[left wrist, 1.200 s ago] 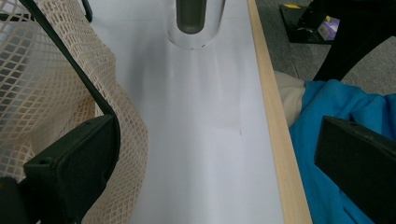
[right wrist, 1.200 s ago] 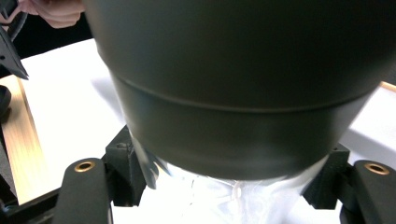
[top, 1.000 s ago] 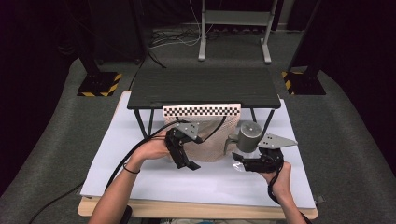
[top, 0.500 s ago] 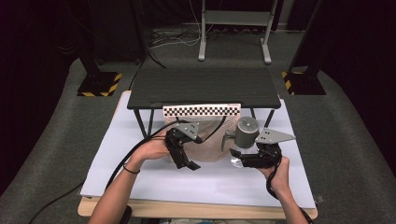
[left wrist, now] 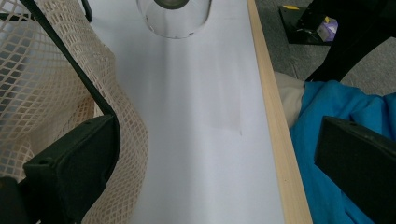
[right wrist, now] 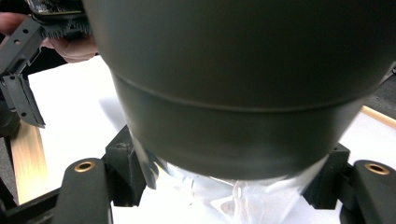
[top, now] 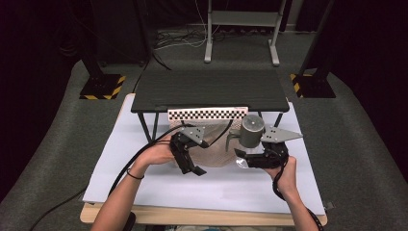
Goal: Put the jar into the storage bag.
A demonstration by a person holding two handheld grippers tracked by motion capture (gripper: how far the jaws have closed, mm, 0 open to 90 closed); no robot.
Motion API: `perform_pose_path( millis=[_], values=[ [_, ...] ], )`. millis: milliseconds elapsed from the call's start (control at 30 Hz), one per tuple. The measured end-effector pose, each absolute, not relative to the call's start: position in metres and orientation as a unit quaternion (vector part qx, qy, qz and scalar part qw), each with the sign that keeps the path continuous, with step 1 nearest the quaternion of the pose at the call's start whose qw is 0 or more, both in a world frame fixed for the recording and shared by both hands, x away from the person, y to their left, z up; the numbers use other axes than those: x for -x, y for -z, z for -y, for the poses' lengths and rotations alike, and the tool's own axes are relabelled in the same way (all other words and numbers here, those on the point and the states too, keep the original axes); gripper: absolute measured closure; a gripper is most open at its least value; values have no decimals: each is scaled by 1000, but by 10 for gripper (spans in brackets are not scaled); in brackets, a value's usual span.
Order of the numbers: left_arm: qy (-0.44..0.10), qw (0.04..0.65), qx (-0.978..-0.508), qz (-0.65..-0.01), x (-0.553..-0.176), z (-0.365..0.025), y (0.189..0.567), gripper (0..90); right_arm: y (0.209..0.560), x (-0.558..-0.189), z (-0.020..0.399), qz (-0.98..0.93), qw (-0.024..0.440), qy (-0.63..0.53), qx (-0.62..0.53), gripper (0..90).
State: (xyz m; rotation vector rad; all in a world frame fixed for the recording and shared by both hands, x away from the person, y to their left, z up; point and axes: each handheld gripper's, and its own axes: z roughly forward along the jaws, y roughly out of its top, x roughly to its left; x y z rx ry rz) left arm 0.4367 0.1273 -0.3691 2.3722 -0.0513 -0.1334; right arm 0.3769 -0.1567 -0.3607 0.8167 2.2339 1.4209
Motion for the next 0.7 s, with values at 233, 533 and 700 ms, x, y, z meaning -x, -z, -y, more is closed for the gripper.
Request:
perform_pose_path(
  millis=[233,533,700],
  values=[
    [53,374,-926,21,-437,-127,369,0,355,-379,156,-791,186,-505,-291,301],
    [53,374,-926,21,-436,-127,369,0,346,-382,152,-790,190,-506,-289,300],
    [52,373,-926,21,-437,-127,369,0,343,-384,150,-789,191,-507,-289,300]
  ],
)
